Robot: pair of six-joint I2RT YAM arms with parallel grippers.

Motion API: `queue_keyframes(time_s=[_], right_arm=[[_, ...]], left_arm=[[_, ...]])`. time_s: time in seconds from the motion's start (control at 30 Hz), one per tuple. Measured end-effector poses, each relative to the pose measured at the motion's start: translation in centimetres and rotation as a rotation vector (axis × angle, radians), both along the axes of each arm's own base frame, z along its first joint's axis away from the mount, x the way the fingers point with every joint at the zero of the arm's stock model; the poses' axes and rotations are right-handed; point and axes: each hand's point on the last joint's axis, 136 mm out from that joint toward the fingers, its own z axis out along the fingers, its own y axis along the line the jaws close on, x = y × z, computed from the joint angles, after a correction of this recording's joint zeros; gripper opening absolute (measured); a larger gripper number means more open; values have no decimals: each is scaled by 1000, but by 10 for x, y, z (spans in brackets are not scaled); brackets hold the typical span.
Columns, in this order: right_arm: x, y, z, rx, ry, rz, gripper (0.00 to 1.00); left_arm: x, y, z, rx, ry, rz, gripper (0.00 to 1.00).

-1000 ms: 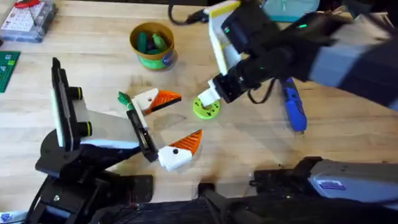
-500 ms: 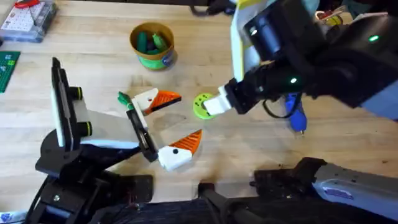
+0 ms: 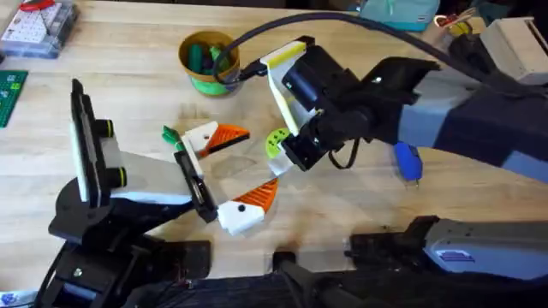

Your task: Pick up the gripper from the table and insert it into the empty holder that is missing its gripper. Then pick up a screw, insert it into the mounting hole, and use the screwdriver to tighten it. Finally, clean up the table by picking up the vegetable and placing it into the bucket.

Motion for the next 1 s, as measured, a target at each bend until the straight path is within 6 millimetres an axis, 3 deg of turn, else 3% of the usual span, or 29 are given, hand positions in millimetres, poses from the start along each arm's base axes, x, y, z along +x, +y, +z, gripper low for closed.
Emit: queue_keyframes(time_s=[0.17,0.57,0.8,0.9,1.0], right_arm=[[0,0,-10,-21,20,7,342],[1,1,-15,-28,27,7,276],[3,-1,-22,-52,33,5,159],[5,0,-23,-58,29,5,16],[6,-1,-23,-62,27,6,4]], left_arm=[[0,0,0,0,0,0,995],[0,0,0,0,0,0,995],[0,0,0,0,0,0,995],[0,0,0,0,0,0,995],[0,0,0,0,0,0,995]])
